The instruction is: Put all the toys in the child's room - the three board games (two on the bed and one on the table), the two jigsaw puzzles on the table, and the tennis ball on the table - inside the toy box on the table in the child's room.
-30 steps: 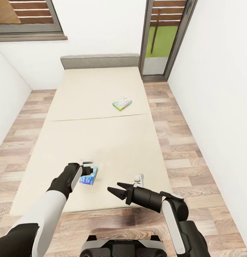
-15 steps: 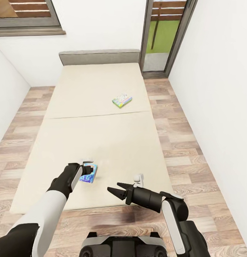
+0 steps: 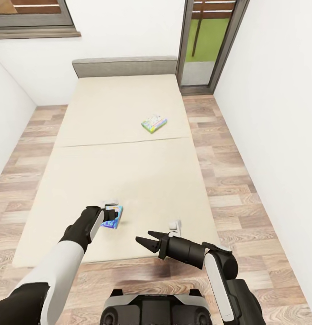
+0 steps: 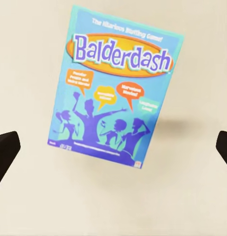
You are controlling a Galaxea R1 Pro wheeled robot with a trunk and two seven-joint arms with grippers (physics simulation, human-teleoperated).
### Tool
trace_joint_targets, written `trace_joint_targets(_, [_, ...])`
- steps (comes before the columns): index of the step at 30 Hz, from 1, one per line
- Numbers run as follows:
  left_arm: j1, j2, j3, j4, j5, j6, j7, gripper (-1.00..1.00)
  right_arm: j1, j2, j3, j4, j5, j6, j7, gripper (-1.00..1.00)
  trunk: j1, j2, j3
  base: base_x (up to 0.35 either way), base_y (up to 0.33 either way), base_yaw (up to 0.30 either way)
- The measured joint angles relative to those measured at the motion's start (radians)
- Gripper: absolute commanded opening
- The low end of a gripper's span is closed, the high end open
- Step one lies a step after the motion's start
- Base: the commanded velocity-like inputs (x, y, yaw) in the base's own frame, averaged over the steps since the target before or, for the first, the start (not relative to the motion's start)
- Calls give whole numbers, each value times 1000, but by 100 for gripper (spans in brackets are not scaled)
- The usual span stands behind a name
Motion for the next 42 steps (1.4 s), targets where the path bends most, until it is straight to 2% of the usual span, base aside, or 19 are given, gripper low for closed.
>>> trace_joint_targets(15, [0,3,-2,-6,0,0,-5,100,0,0,-2,1,5,-3,1,100,0,0,-23,0,0,0])
trace_joint_targets(42, [0,6,-2,-7,0,-1,-5,100,-6,0,-17,-1,-4,30,1,100,0,0,-25,9,4,0])
